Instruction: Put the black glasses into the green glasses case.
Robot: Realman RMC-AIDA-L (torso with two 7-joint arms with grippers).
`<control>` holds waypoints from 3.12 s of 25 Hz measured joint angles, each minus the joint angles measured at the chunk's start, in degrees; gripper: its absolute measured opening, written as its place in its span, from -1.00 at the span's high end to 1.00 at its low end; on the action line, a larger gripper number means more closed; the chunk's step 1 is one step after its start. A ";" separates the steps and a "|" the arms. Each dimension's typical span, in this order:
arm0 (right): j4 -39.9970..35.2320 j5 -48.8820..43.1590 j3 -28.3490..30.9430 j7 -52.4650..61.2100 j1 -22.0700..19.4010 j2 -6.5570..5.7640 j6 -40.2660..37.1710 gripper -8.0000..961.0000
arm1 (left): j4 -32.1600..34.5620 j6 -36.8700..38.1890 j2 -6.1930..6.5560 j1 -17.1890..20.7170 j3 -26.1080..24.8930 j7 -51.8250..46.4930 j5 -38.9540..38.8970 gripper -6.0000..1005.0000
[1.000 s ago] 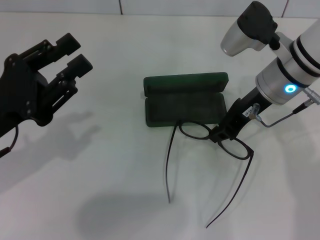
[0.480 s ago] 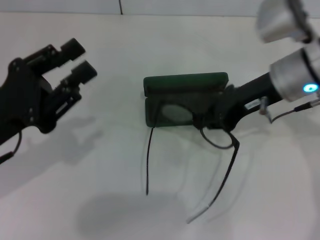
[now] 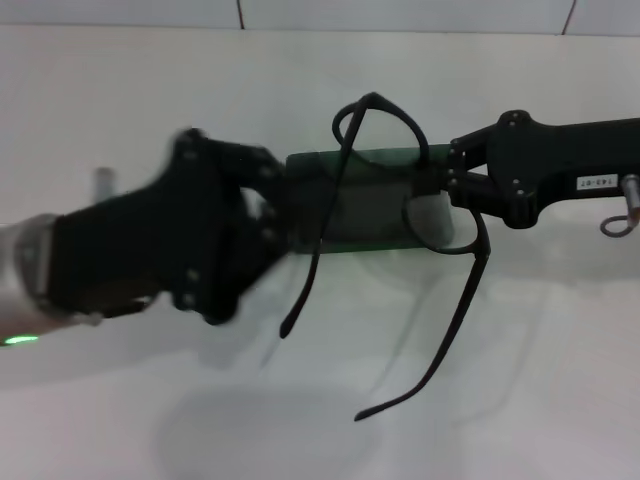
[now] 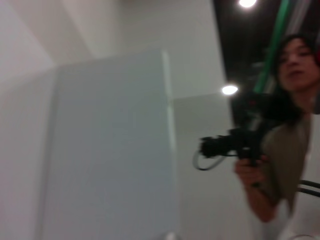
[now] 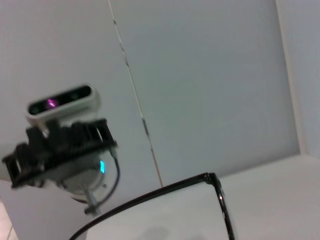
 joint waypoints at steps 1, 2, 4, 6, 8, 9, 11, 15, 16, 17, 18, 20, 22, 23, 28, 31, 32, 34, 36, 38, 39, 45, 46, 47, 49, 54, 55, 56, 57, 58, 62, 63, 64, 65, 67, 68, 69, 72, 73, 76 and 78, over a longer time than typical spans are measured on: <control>0.27 0.54 0.07 -0.41 -0.13 0.07 -0.27 0.84 | -0.05 0.01 -0.06 -0.94 1.43 0.13 0.00 0.67; 0.54 0.92 0.09 -0.72 -0.20 0.08 -0.42 0.84 | -0.20 0.00 -0.10 -1.59 2.51 0.22 -0.03 0.70; 1.67 1.85 0.10 -1.64 -0.21 0.08 -0.73 0.84 | -0.85 -0.12 -0.17 -3.00 4.61 0.45 -0.09 0.76; 2.80 2.55 0.11 -2.45 0.06 0.01 -1.21 0.84 | -2.66 -0.39 -0.20 -4.56 6.15 0.76 -0.11 0.83; 3.77 2.82 0.12 -2.78 0.55 -0.03 -1.68 0.84 | -5.08 -0.51 -0.21 -5.99 6.50 1.33 -0.12 0.89; 4.09 2.83 0.12 -2.83 0.73 -0.02 -1.82 0.84 | -6.43 -0.57 -0.26 -6.65 6.54 1.81 -0.14 0.89; 4.48 2.90 0.01 -2.90 1.04 0.10 -1.86 0.84 | -8.83 -0.66 -0.36 -7.76 6.53 2.59 -0.17 0.89; 4.79 3.53 -0.65 -3.55 1.39 0.32 -2.11 0.84 | -10.85 -1.35 -0.52 -8.89 6.56 3.32 -0.25 0.89; 5.08 3.95 -0.84 -3.80 1.57 0.33 -2.32 0.84 | -11.04 -1.73 -0.57 -9.01 6.58 3.45 -0.25 0.89; 5.58 4.55 -1.02 -4.10 1.82 0.33 -2.75 0.84 | -11.13 -2.28 -0.61 -9.07 6.58 3.48 -0.26 0.89; 5.91 4.96 -1.10 -4.27 1.98 0.33 -3.03 0.84 | -11.14 -2.67 -0.64 -9.10 6.59 3.48 -0.25 0.89; 6.98 5.78 -1.19 -4.53 2.50 0.29 -3.73 0.84 | -11.19 -3.38 -0.69 -9.18 6.62 3.46 -0.20 0.89; 7.49 5.97 -1.20 -4.79 2.83 0.30 -4.04 0.84 | -11.56 -3.87 -0.73 -9.43 6.87 3.43 -0.18 0.89; 7.60 6.01 -1.20 -4.91 2.94 0.32 -4.11 0.84 | -11.91 -4.07 -0.75 -9.65 7.05 3.43 -0.20 0.89; 8.63 6.13 -1.24 -5.14 3.85 0.35 -4.85 0.84 | -13.37 -4.62 -0.81 -10.40 7.43 3.74 -0.35 0.89; 8.97 6.17 -1.24 -5.34 4.22 0.34 -5.04 0.84 | -13.44 -5.16 -0.81 -10.43 7.43 3.90 -0.36 0.89; 8.98 6.17 -1.24 -5.48 4.30 0.34 -5.23 0.84 | -13.44 -5.30 -0.80 -10.44 7.43 3.96 -0.37 0.89; 9.03 6.19 -1.26 -5.68 4.49 0.34 -5.49 0.84 | -13.45 -5.59 -0.80 -10.47 7.43 4.07 -0.38 0.89; 9.07 6.21 -1.29 -5.78 4.54 0.34 -5.64 0.84 | -13.45 -6.03 -0.80 -10.52 7.42 4.10 -0.42 0.89; 9.10 6.21 -1.30 -5.82 4.61 0.33 -5.90 0.84 | -13.51 -6.44 -0.80 -10.54 7.42 4.12 -0.49 0.88; 9.13 6.21 -1.30 -5.84 4.67 0.33 -6.08 0.84 | -13.65 -6.61 -0.82 -10.59 7.42 4.13 -0.52 0.88; 9.25 6.45 -1.18 -5.91 4.75 0.32 -6.22 0.84 | -14.15 -6.77 -0.87 -10.85 7.42 4.22 -0.62 0.88; 9.30 6.52 -1.10 -5.99 4.76 0.30 -6.13 0.84 | -14.15 -6.77 -0.87 -10.85 7.42 4.22 -0.64 0.88; 9.36 6.56 -0.93 -6.13 4.76 0.27 -5.96 0.84 | -14.15 -6.72 -0.88 -10.81 7.42 4.23 -0.64 0.88; 9.42 6.60 -0.19 -6.44 4.61 0.17 -5.74 0.84 | -14.15 -6.59 -0.89 -10.74 7.42 4.24 -0.64 0.88; 9.59 6.93 5.44 -7.13 3.44 -0.07 -6.81 0.84 | -13.76 -4.71 -0.50 -9.59 7.29 4.32 -0.67 0.88; 9.66 7.63 7.10 -7.14 3.17 -0.06 -7.75 0.84 | -13.75 -4.62 -0.45 -9.42 7.17 4.35 -0.68 0.88; 9.72 8.29 8.46 -7.15 2.98 -0.06 -8.60 0.84 | -13.76 -4.59 -0.40 -9.29 7.03 4.38 -0.68 0.88; 10.14 10.28 10.75 -7.17 2.73 -0.08 -10.47 0.84 | -13.85 -4.59 -0.37 -9.25 6.97 4.39 -0.68 0.88; 10.59 12.02 12.18 -7.19 2.63 -0.11 -11.91 0.84 | -13.99 -4.59 -0.34 -9.23 6.91 4.39 -0.67 0.88; 12.12 19.54 15.61 -8.16 2.42 -0.14 -15.20 0.84 | -13.77 -4.59 -0.33 -9.35 7.28 4.47 0.18 0.88; 12.55 20.61 15.60 -8.70 2.42 -0.05 -15.20 0.84 | -13.66 -4.58 -0.40 -9.52 7.76 4.85 0.73 0.88; 13.27 22.25 15.50 -9.71 2.42 0.09 -15.19 0.84 | -13.57 -4.56 -0.49 -9.67 8.38 5.33 1.12 0.88; 14.59 23.41 15.09 -11.44 2.72 0.20 -15.05 0.84 | -13.55 -4.50 -0.53 -9.79 9.34 5.92 1.15 0.88; 18.33 24.46 14.11 -15.59 4.18 0.30 -14.62 0.84 | -13.53 -4.20 -0.65 -9.99 12.43 7.51 0.34 0.88; 20.71 24.39 13.33 -17.42 5.35 0.29 -14.13 0.84 | -13.53 -4.05 -0.70 -10.00 13.74 7.96 -0.57 0.88; 22.68 24.34 12.57 -18.75 6.33 0.25 -13.65 0.84 | -13.53 -3.93 -0.73 -9.95 14.54 8.27 -1.46 0.88; 27.09 24.00 9.14 -22.58 8.47 0.13 -11.04 0.84 | -13.64 -3.27 -0.71 -9.51 16.05 8.65 -4.58 0.88; 27.47 23.99 7.72 -23.59 8.65 0.15 -9.93 0.84 | -13.73 -2.80 -0.65 -9.41 16.14 8.65 -5.08 0.88; 27.64 24.00 4.28 -25.07 8.83 0.30 -7.43 0.84 | -13.86 -1.69 -0.57 -9.34 16.05 8.31 -5.62 0.88; 27.80 24.01 2.65 -25.38 9.06 0.32 -6.44 0.84 | -14.00 -1.50 -0.59 -9.33 16.09 8.03 -6.53 0.88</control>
